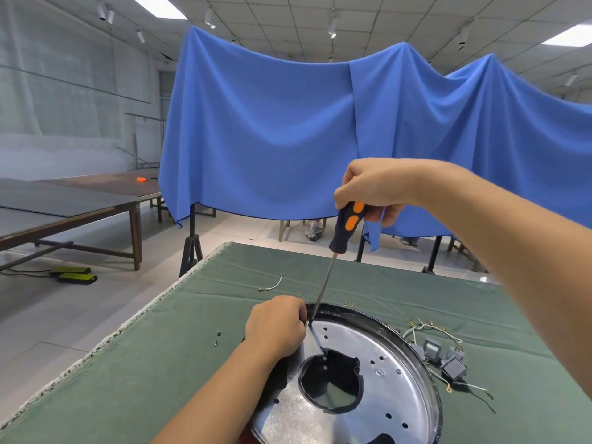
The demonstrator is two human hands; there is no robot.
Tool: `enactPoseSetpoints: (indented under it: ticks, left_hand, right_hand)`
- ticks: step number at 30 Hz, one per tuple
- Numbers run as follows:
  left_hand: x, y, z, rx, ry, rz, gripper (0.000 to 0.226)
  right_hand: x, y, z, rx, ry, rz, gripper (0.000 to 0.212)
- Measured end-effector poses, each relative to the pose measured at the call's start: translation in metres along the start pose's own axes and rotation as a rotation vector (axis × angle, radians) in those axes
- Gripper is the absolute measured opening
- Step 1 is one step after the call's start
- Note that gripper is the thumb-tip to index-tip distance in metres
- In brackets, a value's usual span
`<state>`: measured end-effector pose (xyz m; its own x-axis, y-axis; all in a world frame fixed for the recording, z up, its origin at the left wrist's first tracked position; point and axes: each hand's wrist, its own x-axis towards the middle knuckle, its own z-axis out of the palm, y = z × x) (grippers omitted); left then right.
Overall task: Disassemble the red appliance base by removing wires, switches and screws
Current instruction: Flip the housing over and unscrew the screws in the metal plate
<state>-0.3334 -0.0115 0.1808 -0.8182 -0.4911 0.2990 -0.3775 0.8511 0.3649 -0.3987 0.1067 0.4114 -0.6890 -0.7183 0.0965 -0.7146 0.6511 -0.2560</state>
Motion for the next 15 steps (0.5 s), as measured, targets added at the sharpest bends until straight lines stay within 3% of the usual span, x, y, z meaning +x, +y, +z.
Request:
enactPoseSetpoints:
  ticks: [3,6,12,15]
  left_hand:
    - [0.0001,0.0002,-0.0006,-0.005,-0.003,0.002,0.033]
    - [0.0001,0.0001,-0.0003,-0.006,0.000,0.004,0.032]
    - [0.0005,-0.0004,0.0000,0.003,0.000,0.005,0.032]
    - [0.0004,-0.0001,-0.0002,0.001,-0.004,0.001,0.032]
  right_hand:
    - [-0.0025,0.0018,0.0013,-0.011,0.025,0.047,0.024]
    - [-0.0034,0.0031,0.0050,-0.196,0.137,0.138,0.043]
    - [-0.0029,0.0057,0.0006,0.000,0.024,0.019,0.020]
    - [-0.0069,0.0064,0.0053,-0.148,0.114,0.107,0.043]
